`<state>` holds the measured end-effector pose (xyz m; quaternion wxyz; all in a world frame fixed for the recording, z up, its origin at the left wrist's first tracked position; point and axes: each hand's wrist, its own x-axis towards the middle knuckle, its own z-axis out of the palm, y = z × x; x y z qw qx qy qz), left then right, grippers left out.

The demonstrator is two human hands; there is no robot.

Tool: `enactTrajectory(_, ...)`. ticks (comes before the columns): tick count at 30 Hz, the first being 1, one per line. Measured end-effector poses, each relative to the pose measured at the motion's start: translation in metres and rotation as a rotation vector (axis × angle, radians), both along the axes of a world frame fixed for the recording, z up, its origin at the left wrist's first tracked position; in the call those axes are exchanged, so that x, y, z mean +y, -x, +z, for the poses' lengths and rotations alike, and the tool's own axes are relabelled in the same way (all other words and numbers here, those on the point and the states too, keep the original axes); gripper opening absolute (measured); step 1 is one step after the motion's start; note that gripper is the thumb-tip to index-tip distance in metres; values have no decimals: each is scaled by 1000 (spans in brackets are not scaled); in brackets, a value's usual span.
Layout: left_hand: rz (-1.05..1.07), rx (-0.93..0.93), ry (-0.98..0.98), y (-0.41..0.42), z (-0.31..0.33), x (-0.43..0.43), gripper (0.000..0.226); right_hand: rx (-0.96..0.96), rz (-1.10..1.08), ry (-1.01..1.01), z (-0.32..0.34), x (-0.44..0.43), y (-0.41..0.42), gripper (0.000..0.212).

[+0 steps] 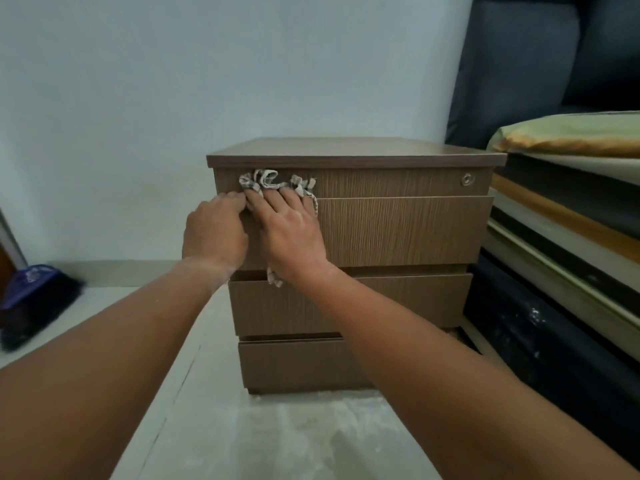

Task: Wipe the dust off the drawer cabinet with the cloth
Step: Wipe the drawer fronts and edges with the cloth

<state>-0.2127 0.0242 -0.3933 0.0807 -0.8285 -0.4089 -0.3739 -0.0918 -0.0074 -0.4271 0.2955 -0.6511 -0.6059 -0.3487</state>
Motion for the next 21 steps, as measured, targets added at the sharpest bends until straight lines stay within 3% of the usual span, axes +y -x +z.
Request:
enactTrajectory(6,-8,111,20,-9,-9,-15,64,-22,-138,0,-13,-56,-76,53)
enactTrajectory(13,-72,317,50,-53,5,-56,67,354,-261,-212,-17,-142,-165,45)
enactTrajectory(15,-21,388,71,-61,16,-62,60,488,-254,-275,-12,-155,-177,42)
enactTrajectory(19,-55,364,109,-66,42,-74,14,805,-175,-483,14,-167,-166,37)
enactTrajectory(21,-97,288,39,-72,51,-76,15,1005,-120,-676,35,-170,-159,35)
